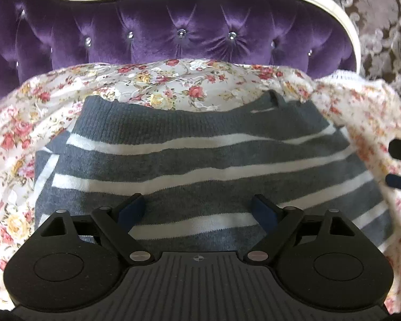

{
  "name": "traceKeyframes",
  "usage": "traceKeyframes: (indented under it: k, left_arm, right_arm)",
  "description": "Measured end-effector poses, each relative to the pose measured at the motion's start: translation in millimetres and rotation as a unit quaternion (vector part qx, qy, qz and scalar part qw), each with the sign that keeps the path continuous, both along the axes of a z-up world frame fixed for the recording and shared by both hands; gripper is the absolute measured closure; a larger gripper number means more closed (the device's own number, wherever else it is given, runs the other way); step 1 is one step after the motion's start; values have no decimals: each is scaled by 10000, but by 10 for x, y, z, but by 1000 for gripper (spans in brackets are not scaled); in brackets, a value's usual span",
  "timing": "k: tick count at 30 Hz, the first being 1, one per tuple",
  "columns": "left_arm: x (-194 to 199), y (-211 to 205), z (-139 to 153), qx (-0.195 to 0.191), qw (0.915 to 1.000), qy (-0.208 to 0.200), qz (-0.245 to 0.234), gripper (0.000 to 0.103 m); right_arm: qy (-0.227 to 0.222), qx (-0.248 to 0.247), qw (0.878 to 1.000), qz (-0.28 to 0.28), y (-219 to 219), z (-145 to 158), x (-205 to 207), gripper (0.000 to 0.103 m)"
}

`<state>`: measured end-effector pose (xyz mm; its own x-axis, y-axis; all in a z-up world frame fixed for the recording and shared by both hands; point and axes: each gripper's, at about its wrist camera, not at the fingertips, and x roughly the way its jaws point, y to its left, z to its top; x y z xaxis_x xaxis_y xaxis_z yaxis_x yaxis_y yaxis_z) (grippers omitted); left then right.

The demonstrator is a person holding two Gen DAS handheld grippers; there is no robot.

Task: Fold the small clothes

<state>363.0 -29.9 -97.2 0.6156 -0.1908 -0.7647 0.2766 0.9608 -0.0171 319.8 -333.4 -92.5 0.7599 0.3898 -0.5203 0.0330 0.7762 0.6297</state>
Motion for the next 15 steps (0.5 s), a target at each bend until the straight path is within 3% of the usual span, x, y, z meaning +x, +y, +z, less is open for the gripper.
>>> traceKeyframes:
  k: [10,15]
  left_arm:
    - [-77,-120,-79,266,9995,-149,108,0]
    - [-95,-126,-99,277,9992,-227,157,0]
  right_arm:
    - [50,-14,10000,39,12,-25,16,0]
    - [103,20,9999,36,-2,-49,26,0]
